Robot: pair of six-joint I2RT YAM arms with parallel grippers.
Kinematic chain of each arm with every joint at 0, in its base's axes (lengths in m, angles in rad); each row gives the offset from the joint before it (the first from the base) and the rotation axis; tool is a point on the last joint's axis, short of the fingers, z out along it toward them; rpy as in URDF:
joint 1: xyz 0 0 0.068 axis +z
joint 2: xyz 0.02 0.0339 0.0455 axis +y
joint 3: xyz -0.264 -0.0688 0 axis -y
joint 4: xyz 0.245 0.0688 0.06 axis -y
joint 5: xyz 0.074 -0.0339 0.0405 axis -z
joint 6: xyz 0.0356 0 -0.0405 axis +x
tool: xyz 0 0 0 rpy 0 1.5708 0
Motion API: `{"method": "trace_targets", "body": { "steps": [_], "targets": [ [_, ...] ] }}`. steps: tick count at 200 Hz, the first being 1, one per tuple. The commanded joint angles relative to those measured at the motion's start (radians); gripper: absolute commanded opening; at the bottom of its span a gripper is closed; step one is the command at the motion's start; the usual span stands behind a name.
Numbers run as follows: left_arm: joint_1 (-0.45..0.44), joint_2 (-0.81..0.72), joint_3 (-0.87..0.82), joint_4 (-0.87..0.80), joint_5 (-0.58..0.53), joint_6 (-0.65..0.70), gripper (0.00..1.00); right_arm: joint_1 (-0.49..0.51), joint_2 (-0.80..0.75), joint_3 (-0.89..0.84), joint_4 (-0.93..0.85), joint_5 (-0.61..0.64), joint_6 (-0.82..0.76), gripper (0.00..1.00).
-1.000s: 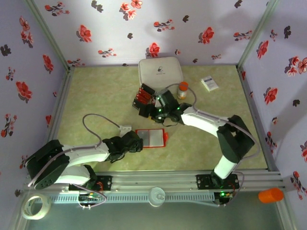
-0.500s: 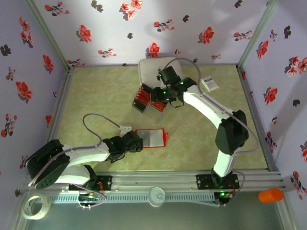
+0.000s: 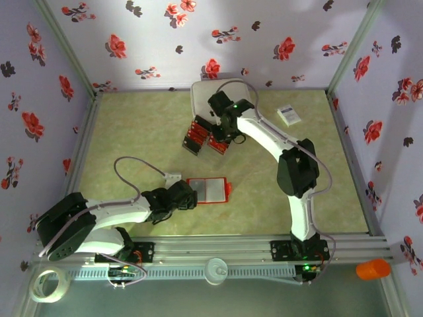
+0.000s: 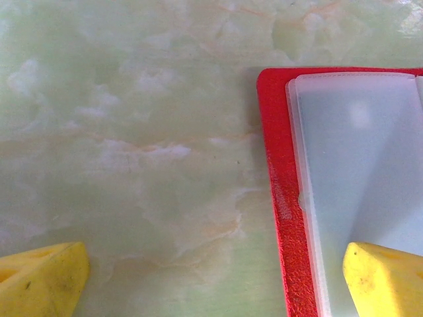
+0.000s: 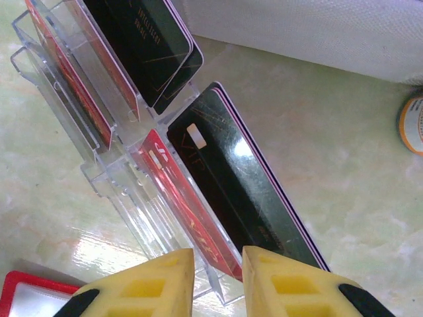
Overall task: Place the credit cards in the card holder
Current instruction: Pick up the credit card from the storage box.
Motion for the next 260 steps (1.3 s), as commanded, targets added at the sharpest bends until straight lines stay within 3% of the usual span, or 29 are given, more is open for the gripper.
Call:
{"method": "trace_targets", "body": {
  "steps": [1, 96, 169, 260],
  "targets": [
    [-0.001, -0.009, -0.023, -0.012, 0.006, -0.021, 1.00, 0.002, 0.033, 0.043, -0.044, 0.025, -0.038, 0.27],
    [-0.002, -0.013, -0.011, -0.016, 0.006, -0.011, 1.00, 0.002, 0.092, 0.062, -0.041, -0.026, -0.041, 0.27],
    [-0.003, -0.020, -0.022, -0.016, 0.007, -0.016, 1.00, 0.003, 0.060, 0.062, -0.051, -0.077, -0.086, 0.02],
    [-0.004, -0.026, -0.026, -0.021, 0.003, -0.019, 1.00, 0.030, -0.095, 0.061, -0.046, -0.162, -0.043, 0.00]
  ]
}}
